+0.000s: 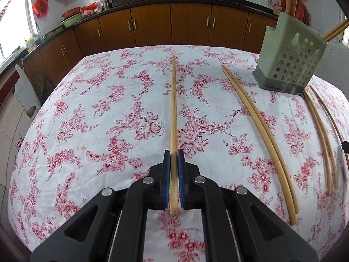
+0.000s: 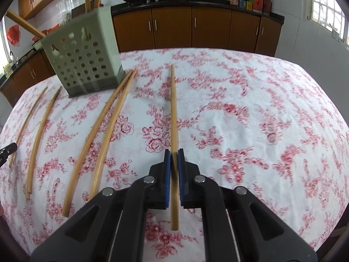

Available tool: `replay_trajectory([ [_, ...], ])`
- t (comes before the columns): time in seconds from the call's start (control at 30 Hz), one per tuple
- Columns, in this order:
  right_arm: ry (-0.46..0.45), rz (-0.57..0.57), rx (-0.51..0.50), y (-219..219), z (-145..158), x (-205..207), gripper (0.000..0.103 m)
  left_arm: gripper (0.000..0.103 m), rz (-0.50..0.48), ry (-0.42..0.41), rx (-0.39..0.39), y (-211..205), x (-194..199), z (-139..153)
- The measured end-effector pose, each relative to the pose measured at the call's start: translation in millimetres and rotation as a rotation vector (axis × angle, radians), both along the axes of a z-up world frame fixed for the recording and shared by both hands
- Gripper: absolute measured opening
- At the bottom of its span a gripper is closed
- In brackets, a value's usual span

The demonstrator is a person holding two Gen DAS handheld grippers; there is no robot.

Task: Organize utensils
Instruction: 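Lift the left gripper's chopstick toward the green holder while the right gripper lifts its chopstick, then insert the left gripper's chopstick into the green holder while the right gripper inserts its chopstick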

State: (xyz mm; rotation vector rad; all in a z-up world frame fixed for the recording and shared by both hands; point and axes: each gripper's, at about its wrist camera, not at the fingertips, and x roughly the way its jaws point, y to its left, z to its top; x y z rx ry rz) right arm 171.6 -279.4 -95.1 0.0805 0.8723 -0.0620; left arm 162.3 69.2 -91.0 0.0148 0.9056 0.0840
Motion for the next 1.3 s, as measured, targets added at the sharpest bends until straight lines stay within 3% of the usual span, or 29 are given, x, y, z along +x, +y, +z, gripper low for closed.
replay_trajectory([
  [0.6,-0.281,-0.030,0.021,-22.5,102.9,-13.1,0.008,0.007,0.001,-0.322,-0.071,17.7,-22.0,125.2],
  [1.03,-0.368,-0.015,0.032,-22.1,135.8,-15.9,0.008,0.007,-0.042,-0.400,-0.087,8.9,-23.3,157.6],
  [1.3,-0.440,0.086,0.151,-16.2,191.4,-21.1,0.008,0.007,-0.113,-0.471,-0.128,-4.9,-32.9,196.0],
])
